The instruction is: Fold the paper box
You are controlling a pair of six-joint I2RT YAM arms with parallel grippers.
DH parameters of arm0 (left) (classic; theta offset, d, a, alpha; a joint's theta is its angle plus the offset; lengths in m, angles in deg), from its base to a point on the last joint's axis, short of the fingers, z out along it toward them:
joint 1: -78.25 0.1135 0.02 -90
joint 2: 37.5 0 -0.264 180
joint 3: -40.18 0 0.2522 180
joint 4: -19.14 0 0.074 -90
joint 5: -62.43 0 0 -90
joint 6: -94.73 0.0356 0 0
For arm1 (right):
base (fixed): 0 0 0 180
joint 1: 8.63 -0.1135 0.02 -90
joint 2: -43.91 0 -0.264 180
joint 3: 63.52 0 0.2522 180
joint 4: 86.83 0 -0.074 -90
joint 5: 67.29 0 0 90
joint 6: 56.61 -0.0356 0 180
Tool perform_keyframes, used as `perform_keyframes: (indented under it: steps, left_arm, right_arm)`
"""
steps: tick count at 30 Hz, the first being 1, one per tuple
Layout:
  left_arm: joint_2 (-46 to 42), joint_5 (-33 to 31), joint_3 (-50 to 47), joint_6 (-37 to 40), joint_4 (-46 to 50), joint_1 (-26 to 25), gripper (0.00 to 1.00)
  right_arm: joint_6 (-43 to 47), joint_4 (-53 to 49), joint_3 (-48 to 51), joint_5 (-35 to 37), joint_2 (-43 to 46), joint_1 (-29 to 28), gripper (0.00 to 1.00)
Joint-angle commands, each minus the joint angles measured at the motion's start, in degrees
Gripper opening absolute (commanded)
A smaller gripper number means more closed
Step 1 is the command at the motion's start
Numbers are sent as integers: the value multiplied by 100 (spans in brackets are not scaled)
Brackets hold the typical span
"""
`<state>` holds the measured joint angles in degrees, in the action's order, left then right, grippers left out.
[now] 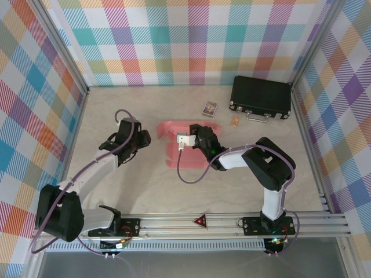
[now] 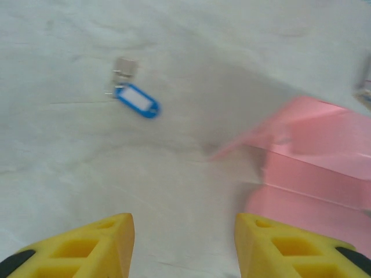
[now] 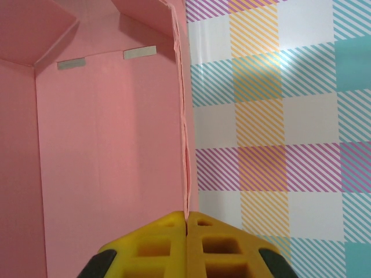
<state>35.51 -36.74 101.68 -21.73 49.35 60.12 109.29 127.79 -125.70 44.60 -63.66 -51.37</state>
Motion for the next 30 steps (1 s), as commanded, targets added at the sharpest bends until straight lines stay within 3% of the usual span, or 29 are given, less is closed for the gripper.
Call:
perform_keyframes:
  steps: [1, 10, 18, 30]
  left_arm:
    - [431, -62, 297, 457, 105, 270, 48]
    - [2136, 458, 1626, 973, 190, 486, 37]
    - [3274, 374, 2636, 1140, 543, 495, 35]
    - [3410, 1986, 2712, 1323, 510, 495, 31]
  right_arm:
    - [-5, 19, -53, -34, -63, -33, 6]
    - [10, -61, -201, -27, -107, -26, 6]
    - [-4, -280, -349, -97, -74, -1, 7]
    - [-137, -731, -554, -195, -45, 82, 7]
